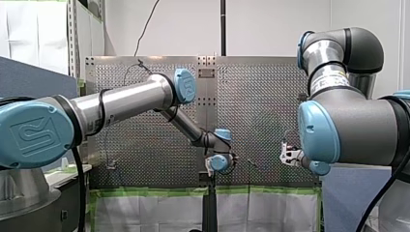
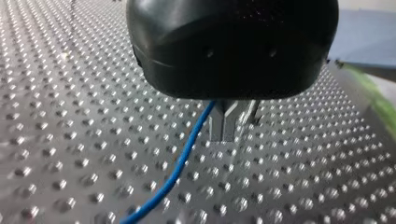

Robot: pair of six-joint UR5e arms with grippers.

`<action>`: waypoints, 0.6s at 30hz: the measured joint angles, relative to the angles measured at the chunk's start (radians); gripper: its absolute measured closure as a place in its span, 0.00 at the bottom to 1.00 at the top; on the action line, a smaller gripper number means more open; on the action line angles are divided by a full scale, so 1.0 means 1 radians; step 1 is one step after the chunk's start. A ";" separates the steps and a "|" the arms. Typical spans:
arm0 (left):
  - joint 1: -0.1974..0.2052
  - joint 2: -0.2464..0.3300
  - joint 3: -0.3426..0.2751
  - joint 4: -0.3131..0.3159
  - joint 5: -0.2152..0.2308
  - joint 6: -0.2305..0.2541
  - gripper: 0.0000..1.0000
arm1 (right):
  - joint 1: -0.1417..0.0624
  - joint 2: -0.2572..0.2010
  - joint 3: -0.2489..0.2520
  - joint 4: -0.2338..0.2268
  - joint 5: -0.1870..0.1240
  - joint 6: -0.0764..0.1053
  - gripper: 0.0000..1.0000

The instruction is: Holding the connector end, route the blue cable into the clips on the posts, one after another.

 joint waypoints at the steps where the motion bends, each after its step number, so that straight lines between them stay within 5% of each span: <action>1: 0.002 0.000 0.001 -0.002 0.000 0.000 1.00 | 0.000 0.000 -0.001 0.000 0.003 0.000 1.00; 11: 0.010 0.000 0.004 -0.007 0.006 0.001 1.00 | -0.003 0.002 -0.017 -0.002 0.031 0.006 1.00; 18: -0.022 -0.002 0.004 -0.004 0.028 0.018 1.00 | 0.010 0.015 -0.026 -0.008 0.030 -0.003 1.00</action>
